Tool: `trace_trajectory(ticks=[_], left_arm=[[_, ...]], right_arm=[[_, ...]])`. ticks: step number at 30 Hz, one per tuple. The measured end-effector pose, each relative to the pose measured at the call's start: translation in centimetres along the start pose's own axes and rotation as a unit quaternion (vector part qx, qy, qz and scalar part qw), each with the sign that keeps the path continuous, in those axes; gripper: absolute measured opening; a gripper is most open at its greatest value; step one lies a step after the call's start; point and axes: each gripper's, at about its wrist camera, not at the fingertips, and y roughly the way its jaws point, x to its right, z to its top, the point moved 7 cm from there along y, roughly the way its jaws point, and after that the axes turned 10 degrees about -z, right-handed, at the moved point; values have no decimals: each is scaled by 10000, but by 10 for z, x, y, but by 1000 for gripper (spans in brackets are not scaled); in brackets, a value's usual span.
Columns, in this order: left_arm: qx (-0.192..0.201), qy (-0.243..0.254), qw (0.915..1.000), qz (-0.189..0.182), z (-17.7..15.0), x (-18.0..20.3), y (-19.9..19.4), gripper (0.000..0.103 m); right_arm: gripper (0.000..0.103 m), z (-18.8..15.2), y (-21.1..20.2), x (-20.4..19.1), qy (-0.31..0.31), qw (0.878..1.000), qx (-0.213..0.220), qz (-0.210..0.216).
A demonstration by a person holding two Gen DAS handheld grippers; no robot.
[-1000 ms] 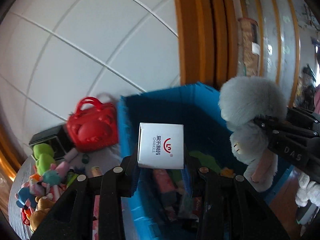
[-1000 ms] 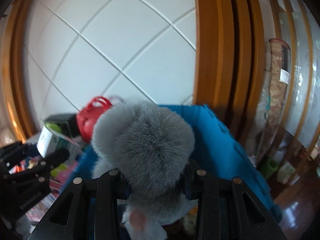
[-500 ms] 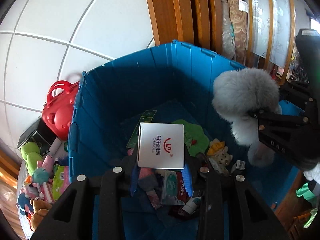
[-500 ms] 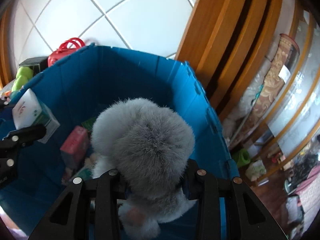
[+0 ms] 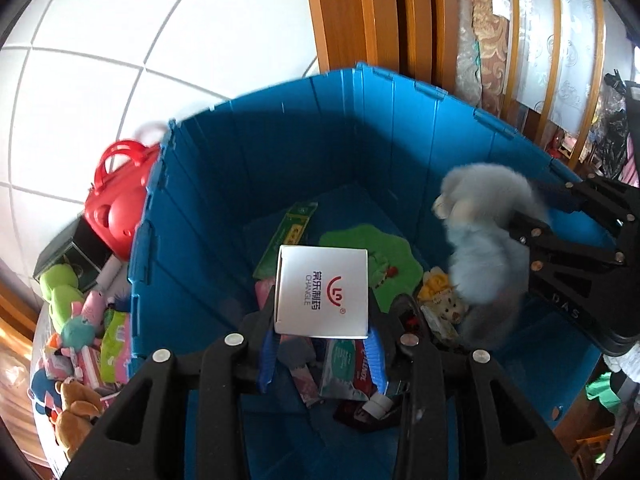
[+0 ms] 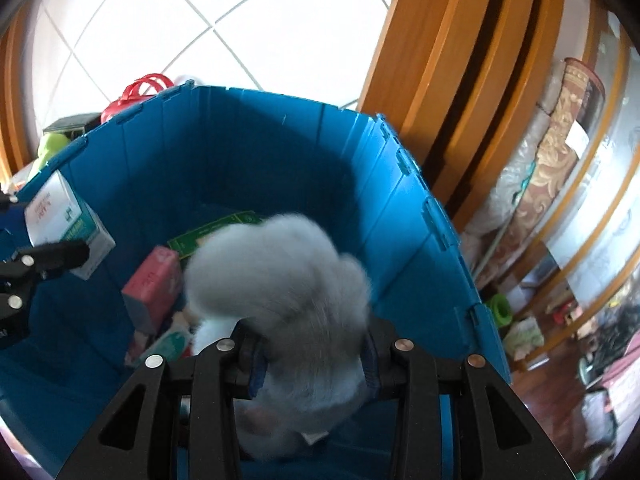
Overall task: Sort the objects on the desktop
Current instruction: 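Carry the white box and grey plush rabbit over the blue crate, then open the right tool dropping the rabbit while the left tool releases the white box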
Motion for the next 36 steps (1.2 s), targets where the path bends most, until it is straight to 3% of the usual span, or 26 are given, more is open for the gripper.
trace_trajectory(ticks=[10,12,14,17,24,36], left_arm=[[58,-62,9999,-131,-1,-1,-1,36],[49,-68,9999,-134,0,-1,-1,36],[19,-90,9999,-145,-1,-1,0,36],[-80,-77,9998,-163,-3,0,2,36],[20,-65,9998,-167,-2,0,0,36],[594,-6,9982,46,3,0,-17,36]], right_arm=[[38,2,0,3,55,9999,18,-157],[42,2,0,3,71,9999,2,-119],[58,3,-1,3,96,9999,-2,-66],[71,5,-4,3,106,9999,56,-29],[71,5,-3,3,99,9999,48,-12],[72,5,-3,3,93,9999,49,-3]])
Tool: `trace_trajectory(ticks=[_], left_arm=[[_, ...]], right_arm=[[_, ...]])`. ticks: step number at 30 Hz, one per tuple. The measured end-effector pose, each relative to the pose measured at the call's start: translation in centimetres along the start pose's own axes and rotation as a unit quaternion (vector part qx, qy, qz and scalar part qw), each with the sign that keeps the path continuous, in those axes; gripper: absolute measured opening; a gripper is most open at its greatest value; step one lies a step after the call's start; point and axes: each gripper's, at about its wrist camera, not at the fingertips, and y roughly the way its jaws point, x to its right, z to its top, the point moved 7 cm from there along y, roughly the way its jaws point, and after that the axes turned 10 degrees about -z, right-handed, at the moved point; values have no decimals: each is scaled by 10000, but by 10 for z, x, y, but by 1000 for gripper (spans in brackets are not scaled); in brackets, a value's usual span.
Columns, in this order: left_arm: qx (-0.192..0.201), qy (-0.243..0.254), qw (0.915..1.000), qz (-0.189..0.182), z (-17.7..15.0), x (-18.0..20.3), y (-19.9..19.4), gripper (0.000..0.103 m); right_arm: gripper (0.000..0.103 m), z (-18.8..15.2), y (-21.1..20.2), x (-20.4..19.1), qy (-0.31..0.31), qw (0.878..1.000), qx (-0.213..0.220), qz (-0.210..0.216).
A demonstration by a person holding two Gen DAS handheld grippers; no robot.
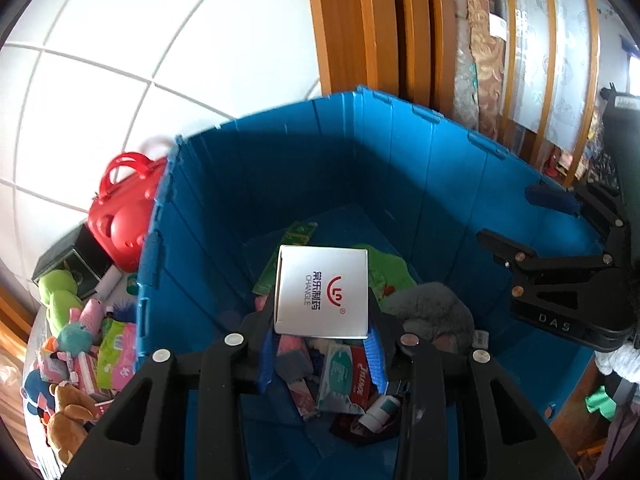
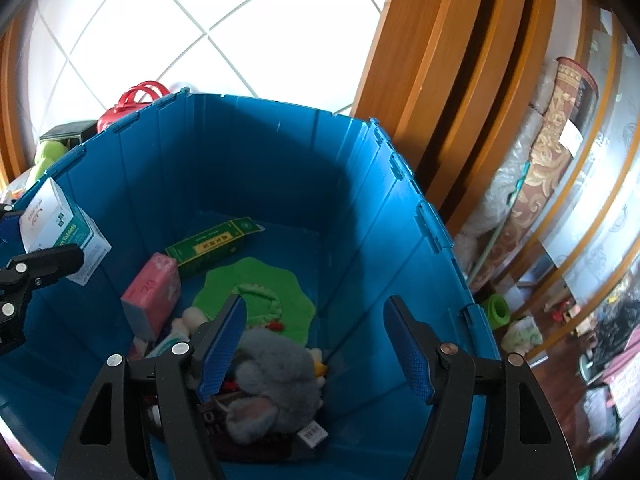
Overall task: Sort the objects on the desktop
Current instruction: 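Open the right tool dropping the rabbit while the left tool releases the white box, then move both tools back from the crate to the heap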
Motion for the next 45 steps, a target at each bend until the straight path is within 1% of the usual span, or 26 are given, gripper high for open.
trace_trajectory(ticks=[2,4,5,7,9,11,12,13,16,18,19,22,25,28,30,33,38,41,43,45], left_arm=[[129,-5,9999,51,2,-1,-4,36],[129,37,9999,48,4,0,-5,36],[144,-2,9999,7,6,-1,-6,36],[284,-237,9991,-201,9,-4,-11,36],[356,-335,9982,-345,13,-4,-12,36],[141,-358,9990,-240,12,-5,-5,36],[67,-360,9991,-212,11,-4,-3,36],[90,-360,9991,-217,12,-3,-3,36],[252,-324,9990,-186,15,0,-10,37],[372,-236,9990,-16,17,-1,-13,45],[320,-241,9992,74,16,-2,-11,51],[290,-312,9991,-78,13,-1,-10,52],[246,-239,9994,-24,11,0,-11,52],[253,-214,9994,-39,5,-1,-19,52],[263,-244,9994,-14,0,-6,-26,52],[307,-366,9988,61,-13,-21,-42,52],[450,-786,9950,431,-51,-70,-82,52],[441,-1261,9891,622,-86,-111,-105,52],[402,-1556,9829,894,-112,-141,-119,52],[336,-1844,9746,1224,-142,-171,-135,52]], right_arm=[[72,0,0,0,0,10000,-2,-8],[72,0,0,0,-12,10000,-9,5],[72,0,0,0,-14,10000,-12,32],[73,0,0,0,1,10000,-29,93],[78,0,0,0,-12,9998,-39,193],[90,1,-1,-2,-33,9996,-45,272],[93,2,-1,-3,-39,9995,-38,297],[97,2,-3,-3,-47,9995,-14,303],[98,2,-5,-4,-57,9995,29,295],[98,2,-5,-5,-52,9995,31,313],[99,3,-5,-5,-59,9994,30,329],[99,3,-5,-5,-81,9994,45,345],[99,3,-6,-6,-89,9994,54,339],[103,4,-9,-4,-21,9995,123,299],[103,4,-14,-7,57,9992,147,375],[103,5,-32,-22,105,9974,307,641],[103,22,-84,-68,69,9884,905,1217],[103,35,-115,-105,86,9779,1257,1671],[103,42,-135,-138,39,9685,1414,2049],[103,47,-148,-166,-43,9612,1471,2334]])
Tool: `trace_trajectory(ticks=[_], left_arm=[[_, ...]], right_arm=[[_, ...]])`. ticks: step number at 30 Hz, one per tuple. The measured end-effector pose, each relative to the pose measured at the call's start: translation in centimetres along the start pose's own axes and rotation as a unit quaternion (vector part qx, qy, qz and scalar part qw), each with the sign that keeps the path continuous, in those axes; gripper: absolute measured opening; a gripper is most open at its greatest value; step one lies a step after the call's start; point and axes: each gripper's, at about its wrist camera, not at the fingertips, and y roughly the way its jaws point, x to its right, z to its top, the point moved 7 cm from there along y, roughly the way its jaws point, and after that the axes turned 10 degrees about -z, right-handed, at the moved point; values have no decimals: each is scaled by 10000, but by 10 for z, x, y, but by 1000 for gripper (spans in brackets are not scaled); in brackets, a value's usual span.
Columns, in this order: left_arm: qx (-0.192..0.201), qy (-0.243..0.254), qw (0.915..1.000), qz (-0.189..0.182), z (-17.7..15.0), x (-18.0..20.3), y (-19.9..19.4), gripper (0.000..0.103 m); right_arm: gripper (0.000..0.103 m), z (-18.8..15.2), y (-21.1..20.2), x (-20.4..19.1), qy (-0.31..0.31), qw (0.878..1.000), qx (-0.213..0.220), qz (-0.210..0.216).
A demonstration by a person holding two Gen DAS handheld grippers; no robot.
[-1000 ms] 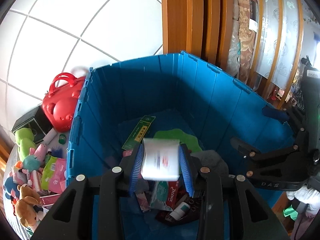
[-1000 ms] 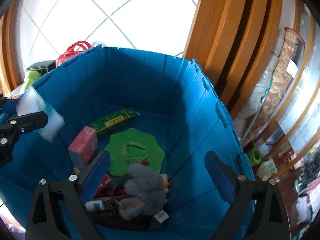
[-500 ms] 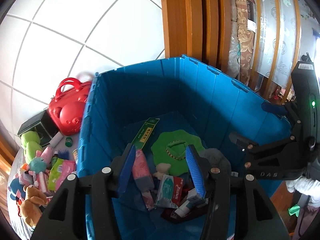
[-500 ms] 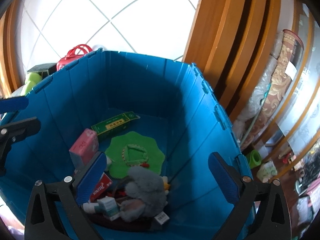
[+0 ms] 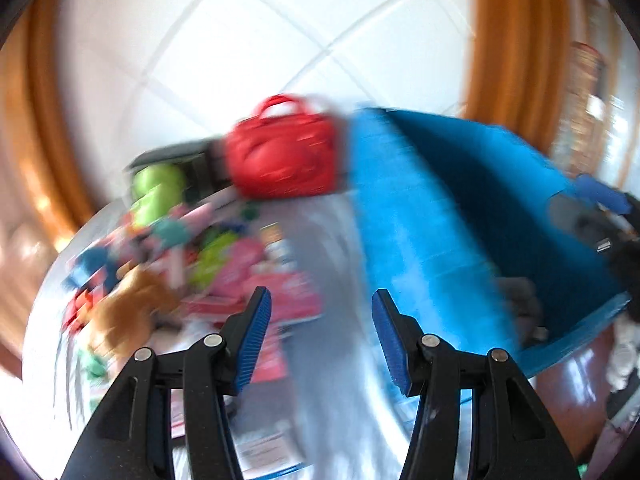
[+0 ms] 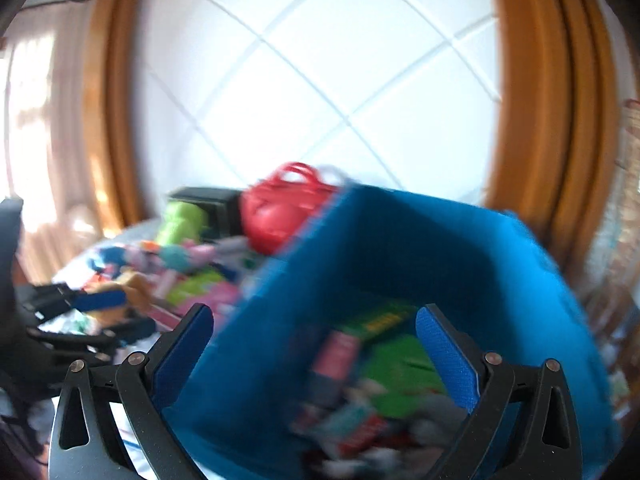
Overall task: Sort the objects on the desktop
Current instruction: 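Move both tools back from the crate to the heap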
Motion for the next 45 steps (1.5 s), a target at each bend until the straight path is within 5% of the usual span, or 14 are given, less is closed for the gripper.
trace_trajectory(ticks=[6,13,19,27,33,38,39,43,45], left_arm=[[-204,-830,9924,880,-56,-123,-24,52],[-639,-1841,9606,1981,-143,-270,-50,52],[-1142,-2335,9393,2240,-203,-347,-39,52],[-1733,-2498,9319,1979,-243,-385,10,52],[-1786,-2689,9360,1403,-241,-395,52,52],[-1967,-2710,9322,1375,-246,-410,80,52],[-1979,-2697,9323,1377,-246,-411,81,54],[-1904,-2537,9412,1163,-245,-409,92,90],[-2064,-2347,9390,1433,-248,-408,96,93]], right_arm=[[103,7,17,-107,-528,9954,-84,791],[103,-14,48,-188,-808,9886,-527,1156],[103,-66,95,-229,-990,9789,-1387,1129],[103,-121,133,-244,-985,9660,-2233,847],[103,-139,141,-243,-969,9609,-2508,660],[103,-150,145,-235,-917,9583,-2663,476],[103,-152,146,-234,-894,9580,-2688,449],[103,-158,151,-230,-787,9560,-2798,395],[103,-161,154,-230,-748,9553,-2834,394]])
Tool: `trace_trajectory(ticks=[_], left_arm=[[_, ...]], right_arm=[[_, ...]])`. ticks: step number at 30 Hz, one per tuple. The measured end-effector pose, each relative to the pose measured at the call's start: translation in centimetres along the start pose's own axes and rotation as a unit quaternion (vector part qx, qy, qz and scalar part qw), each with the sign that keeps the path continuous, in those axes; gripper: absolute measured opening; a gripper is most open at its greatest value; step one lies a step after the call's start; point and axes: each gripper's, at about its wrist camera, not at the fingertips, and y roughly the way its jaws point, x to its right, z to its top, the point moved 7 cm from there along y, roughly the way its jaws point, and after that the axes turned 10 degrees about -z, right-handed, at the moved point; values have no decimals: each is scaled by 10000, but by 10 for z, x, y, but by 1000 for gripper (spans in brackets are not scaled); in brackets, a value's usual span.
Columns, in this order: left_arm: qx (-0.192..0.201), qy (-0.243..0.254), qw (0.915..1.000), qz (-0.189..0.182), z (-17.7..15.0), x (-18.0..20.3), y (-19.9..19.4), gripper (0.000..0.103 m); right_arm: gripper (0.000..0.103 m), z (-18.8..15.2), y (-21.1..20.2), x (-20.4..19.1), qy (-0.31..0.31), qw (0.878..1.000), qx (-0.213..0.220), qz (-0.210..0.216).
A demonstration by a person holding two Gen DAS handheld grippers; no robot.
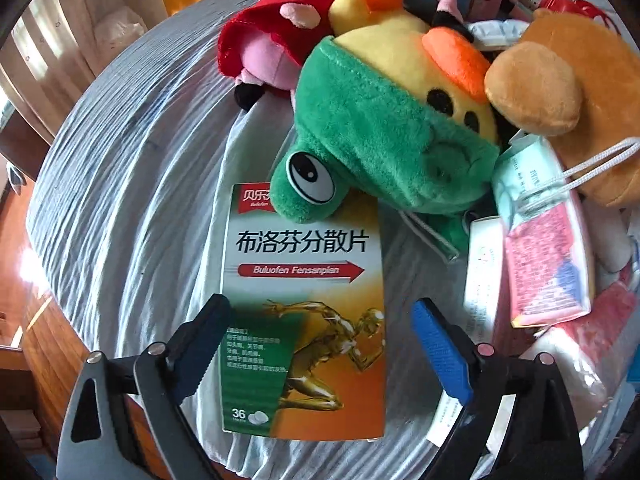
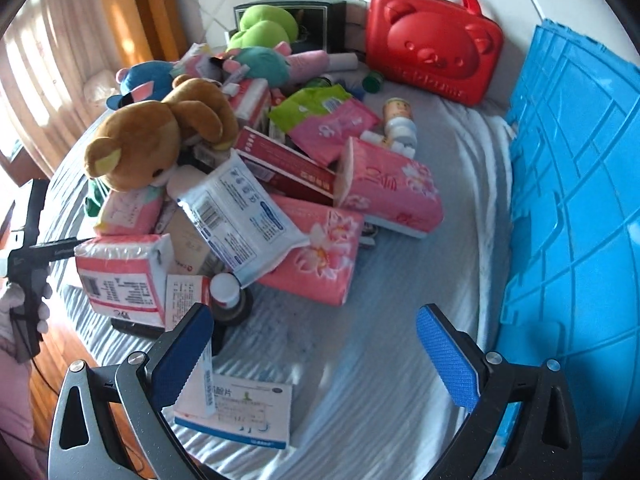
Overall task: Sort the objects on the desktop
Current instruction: 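Move both tools back from the crate to the heap, then grasp the green-orange Bulofen box with the left tool while the right tool grasps a white sachet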
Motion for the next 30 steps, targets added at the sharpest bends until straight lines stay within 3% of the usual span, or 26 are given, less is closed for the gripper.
trace_trajectory(ticks=[2,5,12,14,15,19,21,22,23,25,30], left_arm=[[-267,-9,9990,352,-6,-6,12,97],[-228,-474,9986,-46,-11,-16,16,98],[-197,-245,9995,-13,-16,-8,15,103],[-176,-252,9995,-25,-17,-6,12,99],[-96,-186,9998,-64,-17,-2,6,87],[69,-288,9995,-57,-24,0,-13,87],[240,-247,9994,48,-30,1,-29,86],[360,-225,9991,95,-31,4,-40,86],[479,-205,9986,127,-32,6,-50,86],[683,-209,9973,163,-33,12,-71,86],[1215,-203,9920,277,-38,30,-114,86]], right_arm=[[103,1,2,-2,-1,10000,-8,12],[103,5,5,-7,-72,10000,11,39],[103,28,27,-41,-576,9979,107,269],[103,36,40,-54,-756,9966,117,317],[103,40,46,-59,-825,9960,98,333],[103,50,72,-77,-1038,9938,-46,401],[95,50,83,-80,-1100,9934,-104,294],[75,49,87,-82,-1123,9932,-137,288],[62,49,88,-83,-1118,9931,-136,317],[50,51,78,-82,-1137,9931,6,302],[41,58,45,-74,-1036,9933,365,350]])
